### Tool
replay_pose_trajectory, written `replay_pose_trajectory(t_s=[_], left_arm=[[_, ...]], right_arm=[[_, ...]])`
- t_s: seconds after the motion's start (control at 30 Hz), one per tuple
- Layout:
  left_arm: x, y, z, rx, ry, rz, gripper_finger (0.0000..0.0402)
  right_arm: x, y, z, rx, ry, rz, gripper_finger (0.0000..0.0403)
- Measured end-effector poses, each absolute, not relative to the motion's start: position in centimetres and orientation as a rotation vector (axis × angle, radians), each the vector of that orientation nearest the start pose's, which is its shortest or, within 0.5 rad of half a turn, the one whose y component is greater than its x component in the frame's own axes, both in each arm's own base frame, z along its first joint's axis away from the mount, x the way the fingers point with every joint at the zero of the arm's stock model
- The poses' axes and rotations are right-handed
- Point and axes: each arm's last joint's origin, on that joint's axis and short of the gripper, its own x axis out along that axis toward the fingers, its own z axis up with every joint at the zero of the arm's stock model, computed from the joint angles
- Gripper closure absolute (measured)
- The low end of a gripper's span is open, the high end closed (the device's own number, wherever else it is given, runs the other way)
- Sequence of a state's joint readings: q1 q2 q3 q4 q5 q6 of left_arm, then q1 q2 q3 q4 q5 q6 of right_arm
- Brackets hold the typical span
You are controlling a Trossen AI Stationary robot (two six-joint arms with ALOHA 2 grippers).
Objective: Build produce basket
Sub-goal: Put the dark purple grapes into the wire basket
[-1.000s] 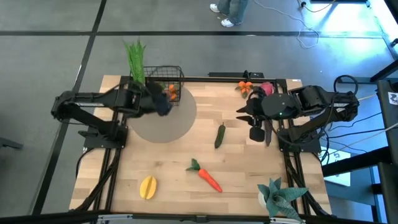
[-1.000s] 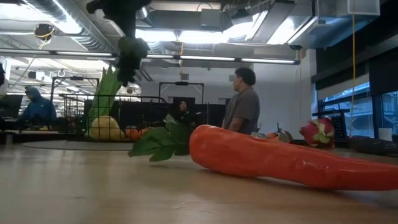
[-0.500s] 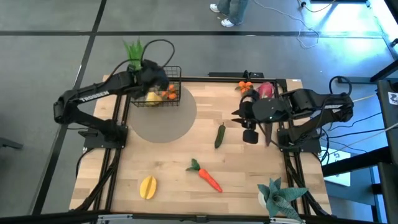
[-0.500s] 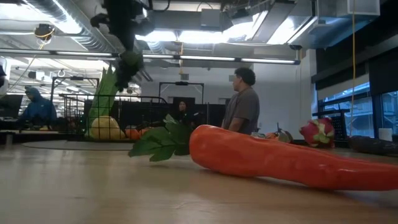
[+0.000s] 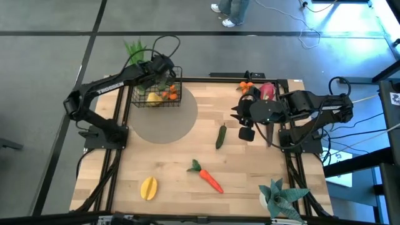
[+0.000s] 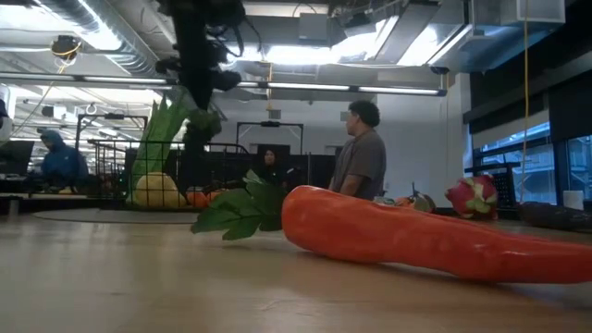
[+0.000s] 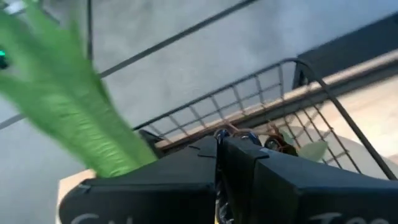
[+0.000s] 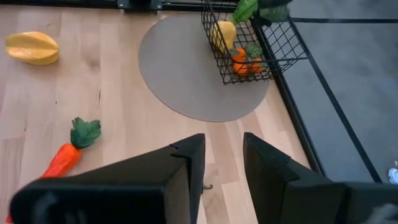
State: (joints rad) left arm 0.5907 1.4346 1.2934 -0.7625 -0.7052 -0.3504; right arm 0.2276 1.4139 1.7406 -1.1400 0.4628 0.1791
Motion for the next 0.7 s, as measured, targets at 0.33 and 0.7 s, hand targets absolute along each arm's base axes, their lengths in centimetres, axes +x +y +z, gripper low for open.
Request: replay_pose_trajectory(t_s=[0.33, 0.7], left_arm=[[25.8, 20.1, 28.7, -0.209, 0.796, 1.287, 0.0401], [28.4, 21.7, 26.1, -0.223, 0.770, 1.211, 0.0401]], right_arm=[[25.2, 4.5, 43.2, -0.106, 0.742, -0.289, 0.0305], [25.2, 4.5, 43.2, -0.081, 0.738, -0.297, 0.0305]])
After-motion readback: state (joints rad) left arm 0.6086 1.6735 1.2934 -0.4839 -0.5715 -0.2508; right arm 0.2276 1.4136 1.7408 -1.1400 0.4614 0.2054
